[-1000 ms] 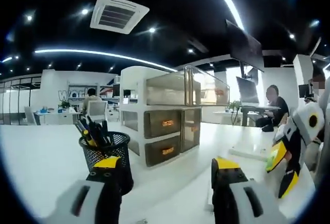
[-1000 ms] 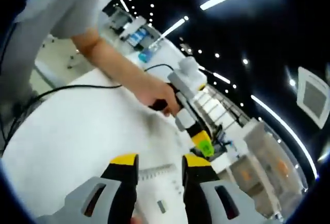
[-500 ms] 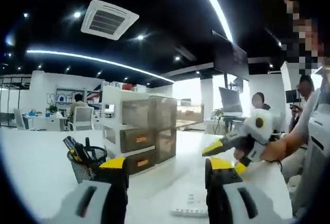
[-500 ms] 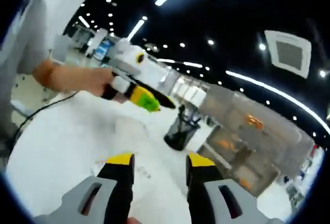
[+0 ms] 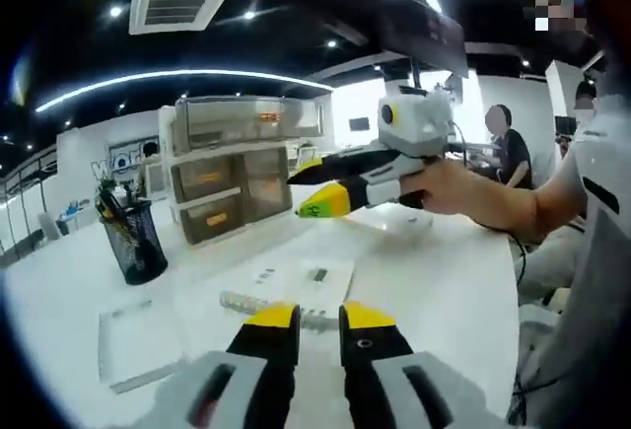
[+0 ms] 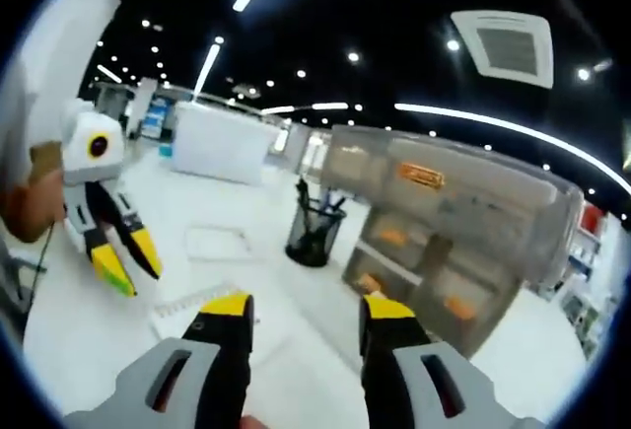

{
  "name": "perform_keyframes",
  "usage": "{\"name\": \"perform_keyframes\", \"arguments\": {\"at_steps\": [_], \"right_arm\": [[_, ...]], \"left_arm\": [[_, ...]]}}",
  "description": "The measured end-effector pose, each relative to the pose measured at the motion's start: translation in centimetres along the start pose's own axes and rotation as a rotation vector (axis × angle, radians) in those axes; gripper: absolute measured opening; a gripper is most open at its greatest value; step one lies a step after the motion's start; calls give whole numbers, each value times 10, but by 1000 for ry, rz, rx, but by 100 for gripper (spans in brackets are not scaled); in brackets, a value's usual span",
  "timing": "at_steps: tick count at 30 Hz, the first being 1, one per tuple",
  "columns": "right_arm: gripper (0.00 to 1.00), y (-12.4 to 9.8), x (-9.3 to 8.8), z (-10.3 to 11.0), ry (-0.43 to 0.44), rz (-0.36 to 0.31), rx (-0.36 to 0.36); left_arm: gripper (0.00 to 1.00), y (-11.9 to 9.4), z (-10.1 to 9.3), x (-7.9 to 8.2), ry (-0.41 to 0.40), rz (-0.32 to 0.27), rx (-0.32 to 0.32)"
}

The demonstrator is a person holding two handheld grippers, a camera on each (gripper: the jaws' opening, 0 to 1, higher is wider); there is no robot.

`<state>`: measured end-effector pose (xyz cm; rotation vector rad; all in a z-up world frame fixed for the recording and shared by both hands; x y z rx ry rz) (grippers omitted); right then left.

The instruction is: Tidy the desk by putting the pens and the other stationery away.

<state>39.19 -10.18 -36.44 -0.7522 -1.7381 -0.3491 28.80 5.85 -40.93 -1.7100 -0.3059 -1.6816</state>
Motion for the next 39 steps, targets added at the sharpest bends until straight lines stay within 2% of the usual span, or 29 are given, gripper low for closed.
{"name": "perform_keyframes", "arguments": {"at_steps": [3,5,8,13,21,35,37,39], "right_arm": [[40,1,-2,1,-3,10,4],[41,2,-5,2,-21,32,4],[41,3,-7,1,-59,47,-3],[41,3,-9,-2,-44,56,-3],[41,3,-10,-2,-40,64,4],[41,1,-7,1,-41,52,12],[41,0,-6,1,-40,50,13],[42,0,-5,1,-41,47,14]], "left_arm": [[15,4,3,-2,52,41,64],[14,6,3,-5,38,49,84],[13,8,0,-10,4,62,72],[3,9,-3,-10,23,54,82],[6,12,-3,-9,47,61,105],[3,19,-3,-11,97,98,113],[2,19,-3,-11,94,101,113],[2,18,-3,-10,51,94,100]]}}
Point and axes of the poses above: the point that each gripper's makers call its tool centre point, and the gripper's own axes: y roughly forward along the fingers, z roughly to its left, x roughly out of its top, the point moved 7 cm from there along -y, roughly backward along the fingers, and after that the axes turned 7 degrees about -x, right-handed, at the moved point
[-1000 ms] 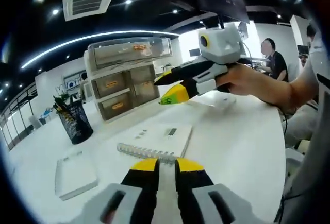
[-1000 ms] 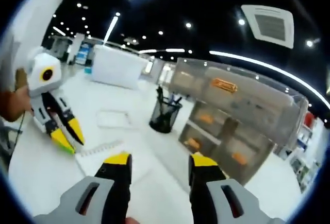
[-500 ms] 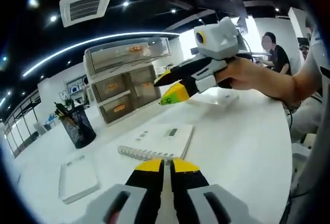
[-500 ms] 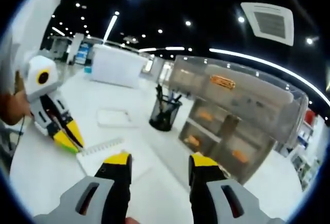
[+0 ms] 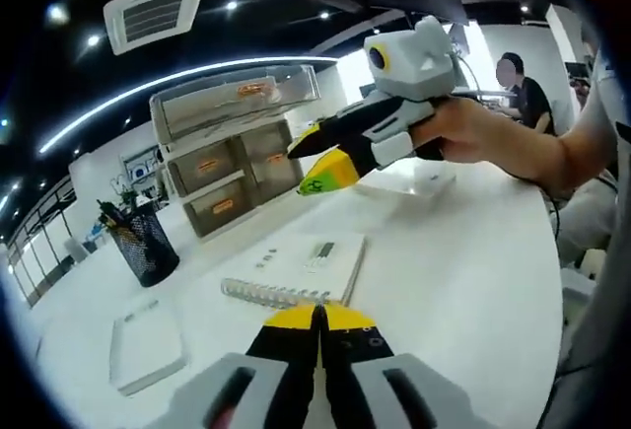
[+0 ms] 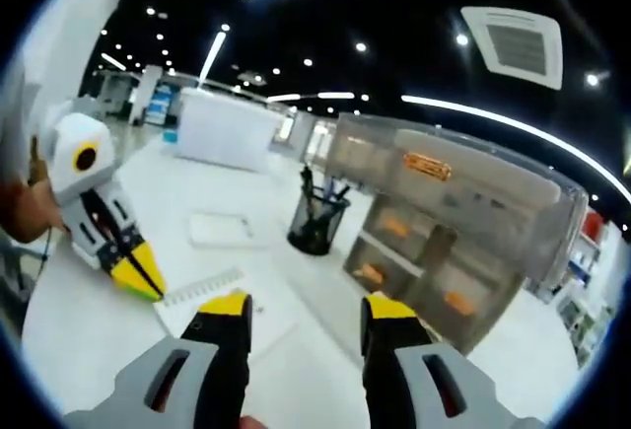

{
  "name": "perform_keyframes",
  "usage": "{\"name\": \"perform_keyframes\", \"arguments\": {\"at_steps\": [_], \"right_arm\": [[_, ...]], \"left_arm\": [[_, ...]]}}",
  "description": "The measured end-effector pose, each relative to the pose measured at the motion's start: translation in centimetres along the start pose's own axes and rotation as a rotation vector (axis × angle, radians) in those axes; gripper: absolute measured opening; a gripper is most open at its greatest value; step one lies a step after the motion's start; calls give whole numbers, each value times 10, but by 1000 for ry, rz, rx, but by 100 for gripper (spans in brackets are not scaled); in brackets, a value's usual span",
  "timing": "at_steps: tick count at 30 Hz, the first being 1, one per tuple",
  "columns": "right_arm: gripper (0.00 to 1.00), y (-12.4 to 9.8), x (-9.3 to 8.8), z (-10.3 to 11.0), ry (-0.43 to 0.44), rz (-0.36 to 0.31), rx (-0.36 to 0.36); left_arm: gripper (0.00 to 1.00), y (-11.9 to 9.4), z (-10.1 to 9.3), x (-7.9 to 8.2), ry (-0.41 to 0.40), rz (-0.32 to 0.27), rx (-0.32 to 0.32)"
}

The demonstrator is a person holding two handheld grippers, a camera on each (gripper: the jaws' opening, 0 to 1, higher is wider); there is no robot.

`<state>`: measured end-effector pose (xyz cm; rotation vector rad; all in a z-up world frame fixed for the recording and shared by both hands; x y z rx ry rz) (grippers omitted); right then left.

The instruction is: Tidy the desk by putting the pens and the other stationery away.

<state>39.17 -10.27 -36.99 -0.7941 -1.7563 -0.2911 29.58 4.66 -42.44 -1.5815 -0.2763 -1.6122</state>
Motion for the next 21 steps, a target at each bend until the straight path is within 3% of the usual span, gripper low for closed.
{"name": "perform_keyframes", "arguments": {"at_steps": [7,10,13,18,20,21], "right_arm": [[42,-3,8,4,5,-46,14],[44,-9,27,8,14,-187,35],[48,-16,40,15,-10,-249,48],[57,-15,45,41,-204,-276,67],[59,-11,40,51,-268,-251,72],[60,-3,29,67,-376,-184,76]], "left_arm": [[1,-5,4,6,-51,-35,0],[1,-10,16,15,-63,-84,61],[1,-13,25,21,-77,-94,55],[1,-17,39,35,-98,-132,71],[1,-17,43,41,-91,-137,74],[1,-17,44,44,-88,-140,73]]}}
Point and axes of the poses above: the point that each gripper's makers call its tool centre point, and the gripper's own axes: y roughly forward along the fingers, z roughly to its left, x roughly out of its top, the point moved 7 cm from there along -y, roughly backward along the fingers, and after that the axes turned 7 degrees about -x, right-handed, at the moved point
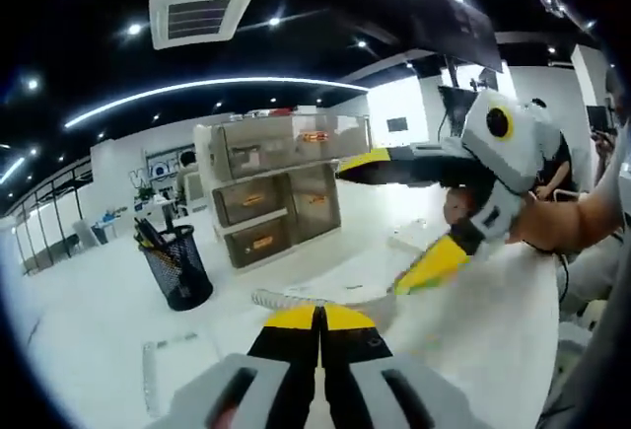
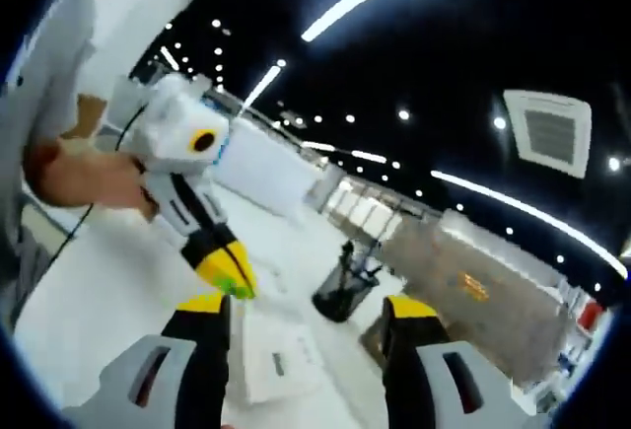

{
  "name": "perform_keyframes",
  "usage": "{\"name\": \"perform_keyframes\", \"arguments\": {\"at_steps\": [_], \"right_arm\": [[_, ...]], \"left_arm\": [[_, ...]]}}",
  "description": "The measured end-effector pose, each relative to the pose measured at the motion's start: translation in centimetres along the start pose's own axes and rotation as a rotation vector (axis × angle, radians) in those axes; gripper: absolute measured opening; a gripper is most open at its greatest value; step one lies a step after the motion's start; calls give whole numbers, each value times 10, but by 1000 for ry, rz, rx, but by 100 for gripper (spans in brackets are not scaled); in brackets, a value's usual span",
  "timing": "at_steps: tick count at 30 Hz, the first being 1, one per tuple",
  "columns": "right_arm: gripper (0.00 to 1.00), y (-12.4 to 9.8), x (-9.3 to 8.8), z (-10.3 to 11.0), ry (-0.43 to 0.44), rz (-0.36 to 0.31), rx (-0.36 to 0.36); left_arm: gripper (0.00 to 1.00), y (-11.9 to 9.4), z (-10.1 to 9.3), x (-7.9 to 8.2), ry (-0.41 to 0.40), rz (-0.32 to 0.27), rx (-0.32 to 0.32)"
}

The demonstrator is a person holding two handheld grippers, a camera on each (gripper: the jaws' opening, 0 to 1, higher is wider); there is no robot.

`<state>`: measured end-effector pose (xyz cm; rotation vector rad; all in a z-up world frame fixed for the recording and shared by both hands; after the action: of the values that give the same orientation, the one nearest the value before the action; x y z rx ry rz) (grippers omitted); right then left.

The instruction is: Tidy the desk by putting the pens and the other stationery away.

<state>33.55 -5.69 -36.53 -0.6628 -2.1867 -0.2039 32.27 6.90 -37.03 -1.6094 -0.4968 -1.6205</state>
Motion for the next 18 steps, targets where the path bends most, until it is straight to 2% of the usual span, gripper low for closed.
{"name": "perform_keyframes", "arguments": {"at_steps": [2,4,5,7,8,9,11,15,17,18], "right_arm": [[58,4,-5,7,-32,36,5],[56,11,-21,22,-2,121,47],[52,13,-25,25,-25,140,56],[46,15,-34,25,-108,179,29],[44,15,-36,24,-120,185,26],[41,15,-43,22,-163,231,18],[34,16,-45,20,-179,240,13],[29,17,-50,11,-171,245,-14],[22,17,-50,10,-188,246,-24],[15,17,-50,10,-208,248,-14]], "left_arm": [[1,1,0,5,-2,-12,-8],[1,5,-1,11,-32,-39,-46],[1,7,-1,12,-47,-48,-62],[1,8,0,14,-56,-55,-70],[1,8,0,14,-57,-55,-71],[1,8,-1,14,-58,-55,-72],[1,8,0,14,-63,-57,-75],[1,8,-1,12,-84,-63,-89],[1,8,-3,10,-85,-59,-96],[1,8,-3,10,-85,-57,-98]]}}
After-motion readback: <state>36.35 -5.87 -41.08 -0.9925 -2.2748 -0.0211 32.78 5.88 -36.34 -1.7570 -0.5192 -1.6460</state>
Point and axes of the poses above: the point that each gripper's makers call its tool centre point, and the gripper's own axes: y roughly forward along the fingers, z roughly to its left, x roughly out of its top, the point moved 7 cm from there along -y, roughly backward along the fingers, and after that the axes turned 7 degrees about -x, right-handed, at the moved point
